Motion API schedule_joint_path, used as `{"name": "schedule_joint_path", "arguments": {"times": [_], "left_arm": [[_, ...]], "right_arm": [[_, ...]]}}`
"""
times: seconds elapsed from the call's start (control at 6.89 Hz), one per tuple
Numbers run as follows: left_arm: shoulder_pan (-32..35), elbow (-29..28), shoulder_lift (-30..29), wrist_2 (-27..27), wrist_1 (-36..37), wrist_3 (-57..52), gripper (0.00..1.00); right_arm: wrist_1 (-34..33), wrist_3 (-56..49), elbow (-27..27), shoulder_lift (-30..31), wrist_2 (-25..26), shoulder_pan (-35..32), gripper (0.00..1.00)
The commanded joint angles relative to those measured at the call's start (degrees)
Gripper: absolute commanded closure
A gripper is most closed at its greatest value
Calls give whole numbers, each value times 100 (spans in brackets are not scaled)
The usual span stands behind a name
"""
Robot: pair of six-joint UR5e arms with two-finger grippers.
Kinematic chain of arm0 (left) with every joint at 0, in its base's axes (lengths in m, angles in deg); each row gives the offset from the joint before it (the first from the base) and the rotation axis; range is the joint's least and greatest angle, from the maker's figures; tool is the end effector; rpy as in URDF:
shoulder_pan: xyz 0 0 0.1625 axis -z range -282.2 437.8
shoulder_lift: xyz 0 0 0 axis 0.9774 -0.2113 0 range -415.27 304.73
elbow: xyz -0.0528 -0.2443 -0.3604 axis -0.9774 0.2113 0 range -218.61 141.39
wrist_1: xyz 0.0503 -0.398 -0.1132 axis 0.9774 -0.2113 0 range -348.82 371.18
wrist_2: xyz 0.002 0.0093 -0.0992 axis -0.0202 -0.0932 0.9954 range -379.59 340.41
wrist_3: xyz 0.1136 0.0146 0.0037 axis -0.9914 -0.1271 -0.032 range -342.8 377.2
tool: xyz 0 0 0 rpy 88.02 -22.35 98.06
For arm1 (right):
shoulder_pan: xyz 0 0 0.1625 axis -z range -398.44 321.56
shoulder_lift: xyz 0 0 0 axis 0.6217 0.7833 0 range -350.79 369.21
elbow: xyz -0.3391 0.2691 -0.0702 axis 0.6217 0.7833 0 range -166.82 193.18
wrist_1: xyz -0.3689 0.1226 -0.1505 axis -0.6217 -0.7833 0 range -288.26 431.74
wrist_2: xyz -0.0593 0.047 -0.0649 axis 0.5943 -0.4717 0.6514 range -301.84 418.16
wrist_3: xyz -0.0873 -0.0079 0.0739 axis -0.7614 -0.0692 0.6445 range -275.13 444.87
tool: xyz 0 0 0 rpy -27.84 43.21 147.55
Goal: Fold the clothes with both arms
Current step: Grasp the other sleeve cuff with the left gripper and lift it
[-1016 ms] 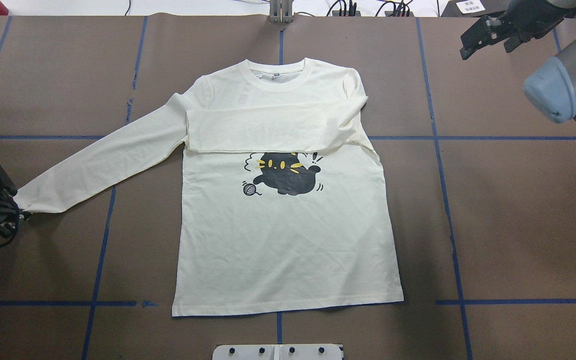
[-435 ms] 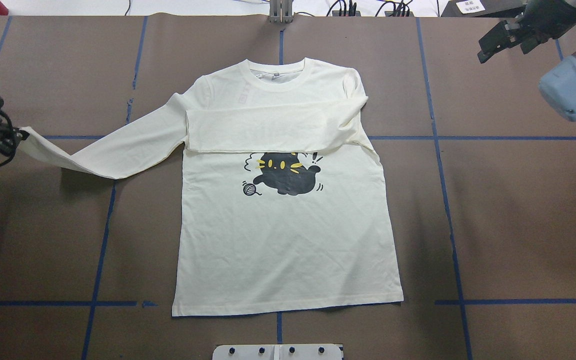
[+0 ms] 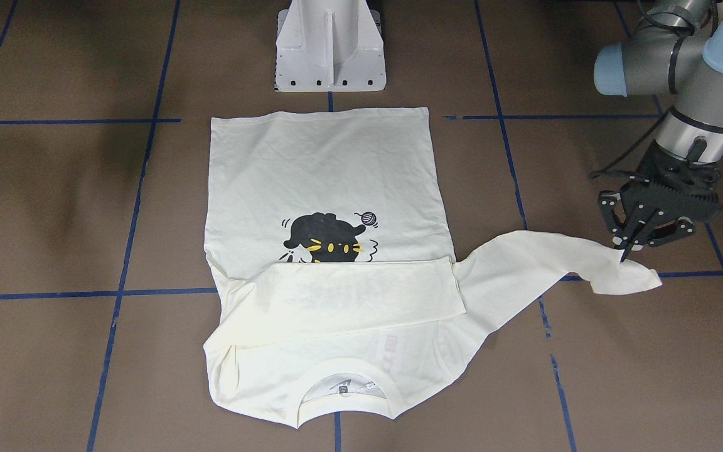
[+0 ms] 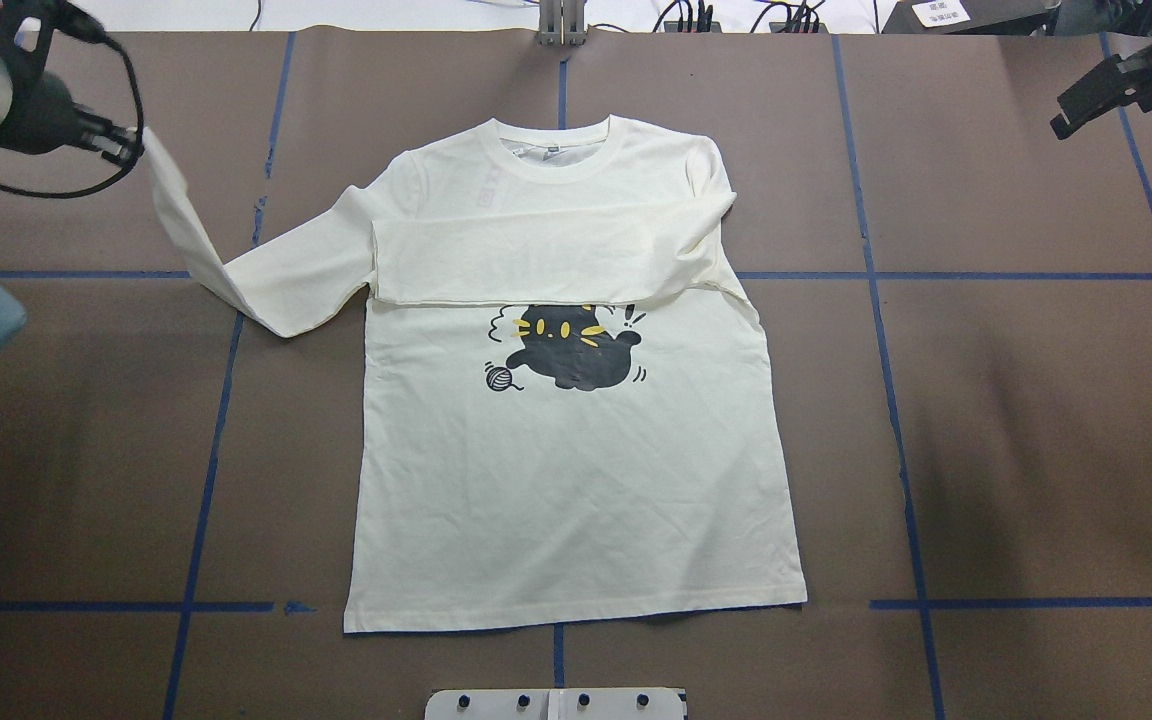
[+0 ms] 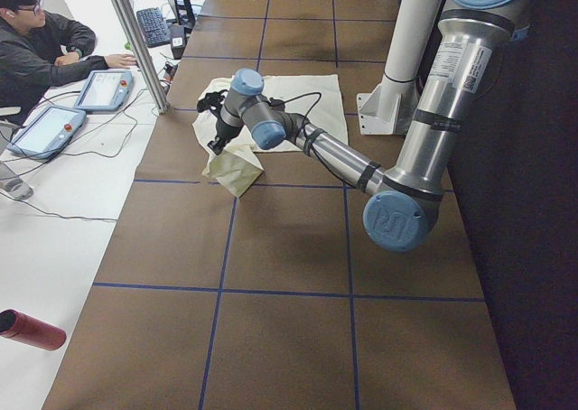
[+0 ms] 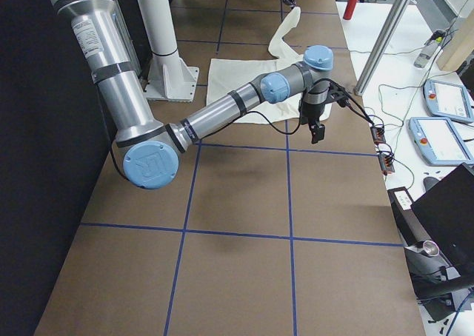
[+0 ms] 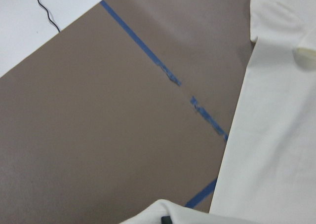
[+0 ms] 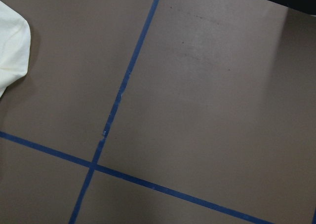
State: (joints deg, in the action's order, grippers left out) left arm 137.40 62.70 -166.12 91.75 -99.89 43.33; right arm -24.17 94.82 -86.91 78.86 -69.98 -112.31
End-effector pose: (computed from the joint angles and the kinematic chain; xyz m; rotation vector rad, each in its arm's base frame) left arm 0.2427 -0.5946 0.3461 0.6461 0.7397 0.2414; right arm -0.1125 -0.6141 0.4142 0.2540 -0.7326 -0.2447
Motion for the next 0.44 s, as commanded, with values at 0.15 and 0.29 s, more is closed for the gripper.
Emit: {"name": "schedule_joint_path", "arguments": {"times": [0.15,0.29], "left_arm": [[-1226,-129,-2230,-1729,1824,2264,100],[-1466,-382,-3022,-1860,2122,2675,100]], "right_arm": [[11,-81,-10,119,-27,-109,0],[2,-81,-19,111,-27,-109,0]]}}
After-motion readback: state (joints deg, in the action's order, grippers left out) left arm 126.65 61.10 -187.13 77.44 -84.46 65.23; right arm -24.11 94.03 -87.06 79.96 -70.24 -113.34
